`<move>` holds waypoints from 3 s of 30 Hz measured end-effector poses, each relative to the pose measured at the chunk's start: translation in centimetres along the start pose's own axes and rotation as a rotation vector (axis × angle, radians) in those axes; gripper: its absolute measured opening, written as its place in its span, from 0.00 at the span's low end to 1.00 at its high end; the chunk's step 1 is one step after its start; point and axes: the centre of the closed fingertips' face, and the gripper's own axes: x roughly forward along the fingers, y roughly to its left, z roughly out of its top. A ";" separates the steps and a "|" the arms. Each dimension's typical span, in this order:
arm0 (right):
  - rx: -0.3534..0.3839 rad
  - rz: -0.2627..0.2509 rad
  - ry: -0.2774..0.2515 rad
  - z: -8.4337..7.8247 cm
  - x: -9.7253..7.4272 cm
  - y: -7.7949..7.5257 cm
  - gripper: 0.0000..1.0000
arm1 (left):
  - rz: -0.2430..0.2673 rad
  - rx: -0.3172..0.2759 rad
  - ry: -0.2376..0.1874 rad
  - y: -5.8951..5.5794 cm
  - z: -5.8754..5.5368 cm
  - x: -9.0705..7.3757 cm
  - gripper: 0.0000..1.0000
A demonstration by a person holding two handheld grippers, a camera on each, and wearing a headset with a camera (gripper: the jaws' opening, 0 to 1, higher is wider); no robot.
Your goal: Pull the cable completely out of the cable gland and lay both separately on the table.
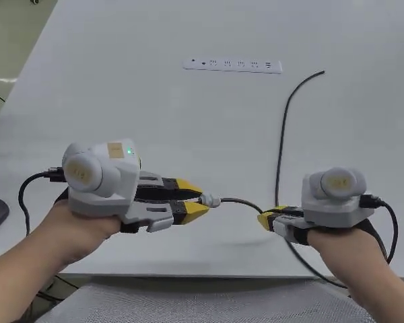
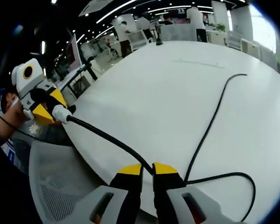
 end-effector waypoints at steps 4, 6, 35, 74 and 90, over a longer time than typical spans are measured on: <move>-0.090 -0.006 -0.028 0.3 -0.4 0.0 0.04 | -0.005 -0.005 -0.002 -0.1 0.2 0.0 0.15; -0.138 -0.013 -0.041 0.6 -0.5 0.0 0.06 | -0.009 -0.002 0.000 -0.2 0.2 0.1 0.15; -0.815 0.070 -0.149 5.5 -1.1 9.0 0.05 | -0.035 0.006 0.008 -0.4 0.0 0.2 0.15; -0.288 0.047 -0.076 3.6 0.2 4.6 0.02 | -0.033 0.025 -0.040 0.3 0.8 -0.4 0.15; -0.277 0.066 -0.065 2.4 0.4 4.5 0.03 | -0.035 0.026 -0.030 -0.1 0.7 -0.2 0.15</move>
